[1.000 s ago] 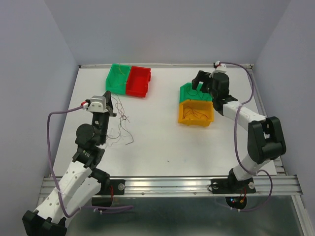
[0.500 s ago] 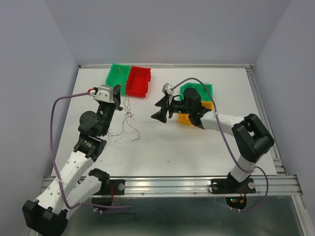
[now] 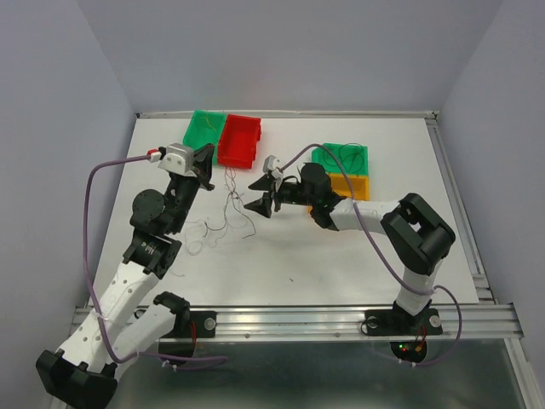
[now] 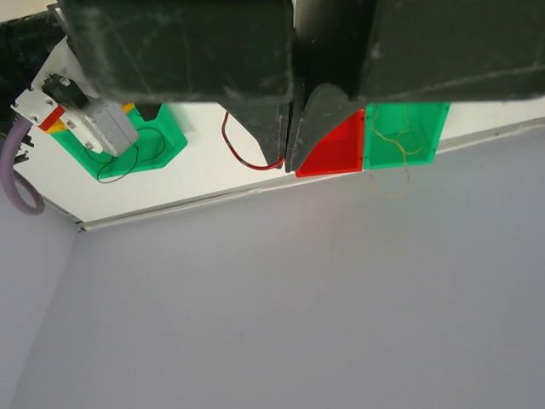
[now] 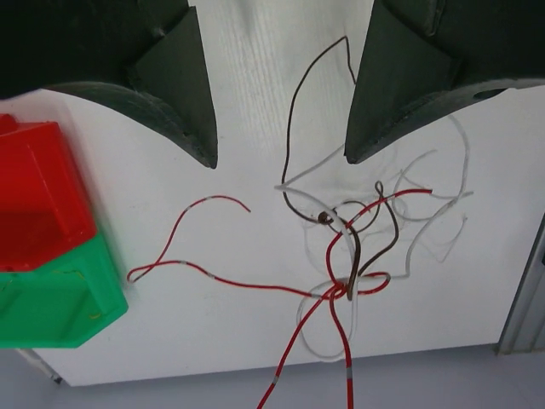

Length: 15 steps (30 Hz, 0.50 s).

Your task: Untangle the cables

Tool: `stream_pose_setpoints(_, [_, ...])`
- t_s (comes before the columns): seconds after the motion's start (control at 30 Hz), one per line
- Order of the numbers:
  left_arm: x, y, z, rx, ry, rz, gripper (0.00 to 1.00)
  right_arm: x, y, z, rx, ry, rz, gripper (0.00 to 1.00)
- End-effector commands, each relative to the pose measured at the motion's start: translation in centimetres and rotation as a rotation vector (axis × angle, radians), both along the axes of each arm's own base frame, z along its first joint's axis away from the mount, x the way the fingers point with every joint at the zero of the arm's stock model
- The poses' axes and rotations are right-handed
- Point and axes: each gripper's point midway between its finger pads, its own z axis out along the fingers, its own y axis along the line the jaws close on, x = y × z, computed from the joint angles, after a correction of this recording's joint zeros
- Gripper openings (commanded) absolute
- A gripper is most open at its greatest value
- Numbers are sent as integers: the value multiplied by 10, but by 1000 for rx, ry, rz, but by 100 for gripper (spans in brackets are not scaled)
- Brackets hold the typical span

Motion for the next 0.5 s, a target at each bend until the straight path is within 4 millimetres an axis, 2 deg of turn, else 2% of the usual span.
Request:
stream_pose_setpoints(0.0, [-16,-4,37,-47,-86,-60,5,15,11,55,180,-143,-54,66])
stream_pose_setpoints(0.1, [-16,-7,34,-41,-77,-75,5,14,13,57,202,-128,-43,65])
stream_pose_setpoints(0.17, [-15,-7,33,-40,-73,-77,5,15,16,60,215,-133,-44,59])
stream_pose_setpoints(0.33, [-17,-6,33,-38,-68,-77,5,23,17,63,233,-125,-88,26])
stream_pose_setpoints(0.4, [-21,-4,34,-37,-80,-72,5,22,16,62,232,-122,-90,16])
stream_pose_setpoints(0.43, [-22,-3,35,-36,-85,-69,5,21,14,67,241,-130,-97,5])
stream_pose_setpoints(0.47, [-25,0,34,-27,-95,-62,5,24,10,66,240,-125,-128,2])
